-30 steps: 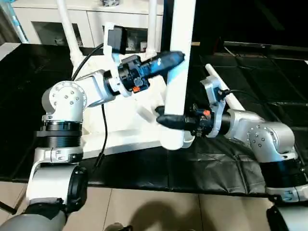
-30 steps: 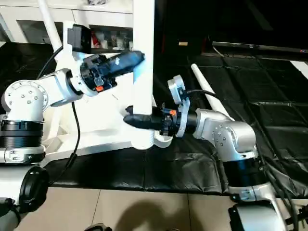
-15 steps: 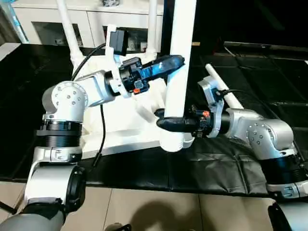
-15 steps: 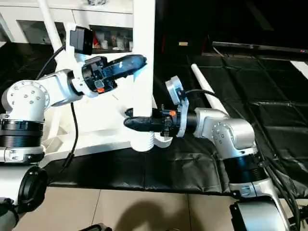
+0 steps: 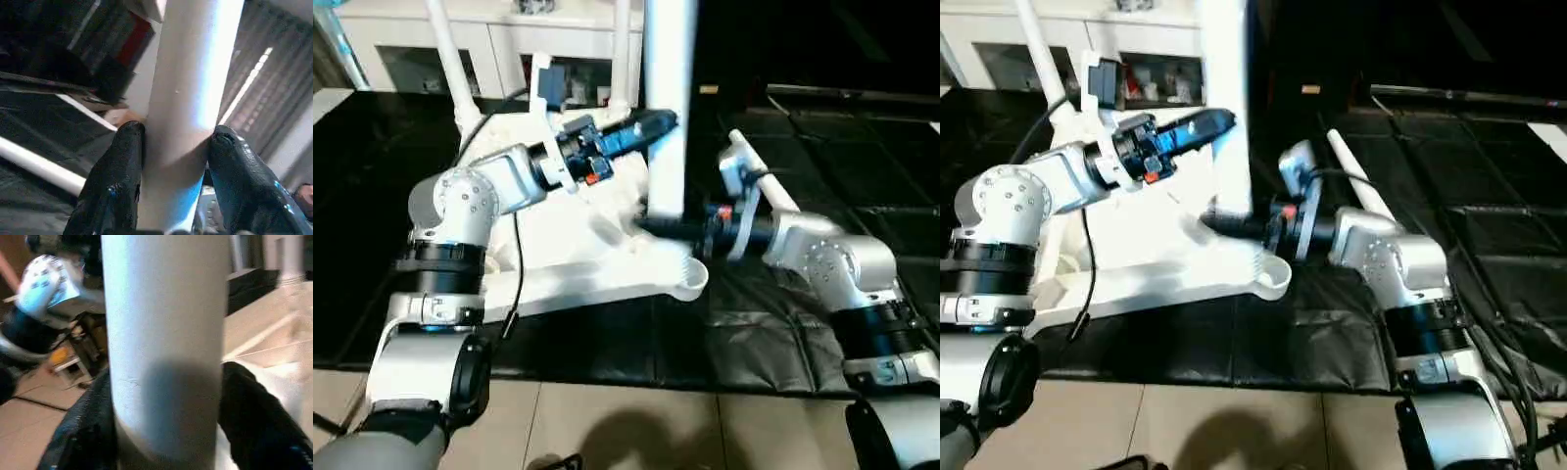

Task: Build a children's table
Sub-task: Pick table leg

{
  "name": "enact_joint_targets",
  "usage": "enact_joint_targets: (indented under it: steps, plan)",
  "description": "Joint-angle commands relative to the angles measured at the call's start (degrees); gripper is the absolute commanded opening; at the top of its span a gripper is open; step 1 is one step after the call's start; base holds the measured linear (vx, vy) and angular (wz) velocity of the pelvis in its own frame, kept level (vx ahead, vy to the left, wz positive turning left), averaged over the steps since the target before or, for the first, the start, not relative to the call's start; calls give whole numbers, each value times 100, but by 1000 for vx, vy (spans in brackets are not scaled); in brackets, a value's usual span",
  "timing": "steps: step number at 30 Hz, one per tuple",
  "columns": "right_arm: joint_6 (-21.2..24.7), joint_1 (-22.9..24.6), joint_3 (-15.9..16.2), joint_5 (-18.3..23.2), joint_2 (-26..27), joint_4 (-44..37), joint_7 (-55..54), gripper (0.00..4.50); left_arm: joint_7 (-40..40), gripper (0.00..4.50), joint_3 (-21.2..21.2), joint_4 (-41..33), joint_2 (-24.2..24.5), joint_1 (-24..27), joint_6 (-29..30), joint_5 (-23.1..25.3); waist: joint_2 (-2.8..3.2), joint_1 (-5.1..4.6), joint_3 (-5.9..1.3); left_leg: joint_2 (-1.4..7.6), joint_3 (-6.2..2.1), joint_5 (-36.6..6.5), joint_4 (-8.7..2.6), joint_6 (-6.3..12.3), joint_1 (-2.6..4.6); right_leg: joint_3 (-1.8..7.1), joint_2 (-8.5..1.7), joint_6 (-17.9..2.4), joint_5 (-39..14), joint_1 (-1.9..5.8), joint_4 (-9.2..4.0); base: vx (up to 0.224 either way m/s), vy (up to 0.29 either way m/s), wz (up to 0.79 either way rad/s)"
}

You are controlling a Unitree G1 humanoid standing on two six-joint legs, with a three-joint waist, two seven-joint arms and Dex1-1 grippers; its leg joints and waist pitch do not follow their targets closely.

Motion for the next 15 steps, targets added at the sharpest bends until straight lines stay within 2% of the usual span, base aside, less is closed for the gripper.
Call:
enact_joint_targets:
  steps: [1, 2, 6, 8, 11, 15]
  plan:
    - [-133, -119, -265, -26, -32, -1, -166, 329, 245, 184, -77, 40, 7, -183, -136, 203, 51, 5, -505, 47, 9, -738, -338, -15, 109, 200, -265, -1333, -540, 405, -315, 0, 0, 0]
    - [-190, -105, -308, -10, -8, -12, -182, 351, 334, 183, -67, 64, 3, -204, -185, 252, 50, 10, -509, 50, 7, -712, -337, 7, 98, 199, -270, -1364, -443, 414, -302, 0, 0, 0]
    - [75, -6, -439, 220, -21, -282, -246, 385, 837, 181, -99, 99, -24, -276, -336, 574, 36, 7, -506, 43, 10, -670, -335, 59, 90, 199, -273, -1395, -382, 431, -298, 0, 0, 0]
    - [150, 48, -469, 285, -18, -408, -288, 394, 1092, 181, -120, 105, -48, -301, -467, 753, 13, 20, -500, 51, 7, -688, -338, 90, 88, 200, -274, -1347, -455, 437, -309, 0, 0, 0]
    - [126, 134, -425, 190, -26, -522, -388, 394, 1359, 181, -85, 132, -91, -353, -572, 880, 13, 19, -492, 51, 13, -716, -336, 61, 89, 200, -282, -1295, -622, 420, -329, 0, 0, 0]
    - [173, 137, -297, -142, -77, -490, -747, 394, 1500, 181, -164, 93, -77, -386, -623, 1051, 15, 19, -493, 44, 11, -700, -337, -24, 92, 200, -283, -1245, -743, 407, -335, 0, 0, 0]
